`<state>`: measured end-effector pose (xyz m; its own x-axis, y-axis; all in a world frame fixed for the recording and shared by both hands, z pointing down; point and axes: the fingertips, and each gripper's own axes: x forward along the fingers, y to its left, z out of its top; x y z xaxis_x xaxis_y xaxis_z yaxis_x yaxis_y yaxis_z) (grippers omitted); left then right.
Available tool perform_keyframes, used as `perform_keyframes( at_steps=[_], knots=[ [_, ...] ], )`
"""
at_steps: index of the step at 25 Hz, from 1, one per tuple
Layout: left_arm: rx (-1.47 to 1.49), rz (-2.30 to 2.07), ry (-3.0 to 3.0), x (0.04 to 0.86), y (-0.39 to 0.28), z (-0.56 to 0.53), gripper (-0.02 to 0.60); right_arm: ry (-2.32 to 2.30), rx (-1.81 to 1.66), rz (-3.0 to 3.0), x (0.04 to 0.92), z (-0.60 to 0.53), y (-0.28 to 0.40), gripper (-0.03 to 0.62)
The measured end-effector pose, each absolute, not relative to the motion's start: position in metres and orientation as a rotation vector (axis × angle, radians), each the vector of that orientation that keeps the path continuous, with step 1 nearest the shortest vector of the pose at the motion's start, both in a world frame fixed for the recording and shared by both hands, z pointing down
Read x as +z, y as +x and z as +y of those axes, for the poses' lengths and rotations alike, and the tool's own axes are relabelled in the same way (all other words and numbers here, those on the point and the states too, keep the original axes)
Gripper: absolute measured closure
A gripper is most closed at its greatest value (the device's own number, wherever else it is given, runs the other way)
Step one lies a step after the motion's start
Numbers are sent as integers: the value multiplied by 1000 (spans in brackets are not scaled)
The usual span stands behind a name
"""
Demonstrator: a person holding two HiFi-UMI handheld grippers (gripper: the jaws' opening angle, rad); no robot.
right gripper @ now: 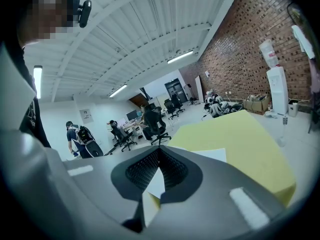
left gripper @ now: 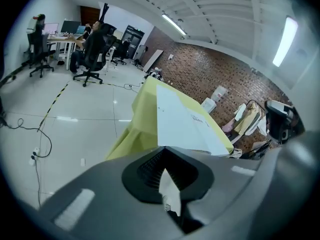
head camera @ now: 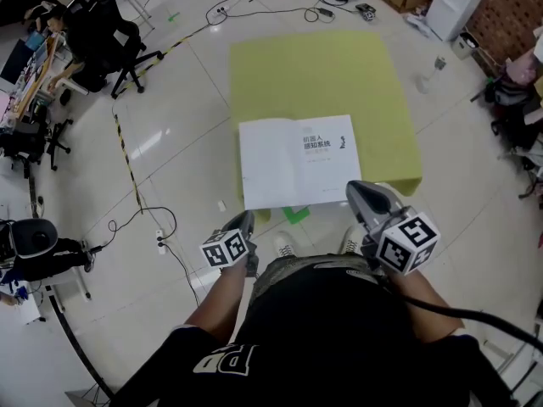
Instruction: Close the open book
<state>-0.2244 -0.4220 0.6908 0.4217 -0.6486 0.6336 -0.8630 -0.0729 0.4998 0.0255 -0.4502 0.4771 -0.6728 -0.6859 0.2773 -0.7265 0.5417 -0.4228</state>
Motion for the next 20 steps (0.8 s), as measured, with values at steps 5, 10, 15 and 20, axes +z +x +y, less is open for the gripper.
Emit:
perform_keyframes(
  at_steps=[5,10,15,20],
  knots=[
    [335,-1302,1774,709,-229,-414,574,1253,801,-2677,483,-443,29,588],
    [331,-1328,1795,710,-237,-412,572,1267,808,-2671,483,-438,30,588],
    [312,-1337,1824,701,-236,-417,573,1276,817,-2667,483,-438,34,588],
    [236,-1351,1772,699,-242,-424,572,1272,815,-2669,478,-442,33,588]
  ],
)
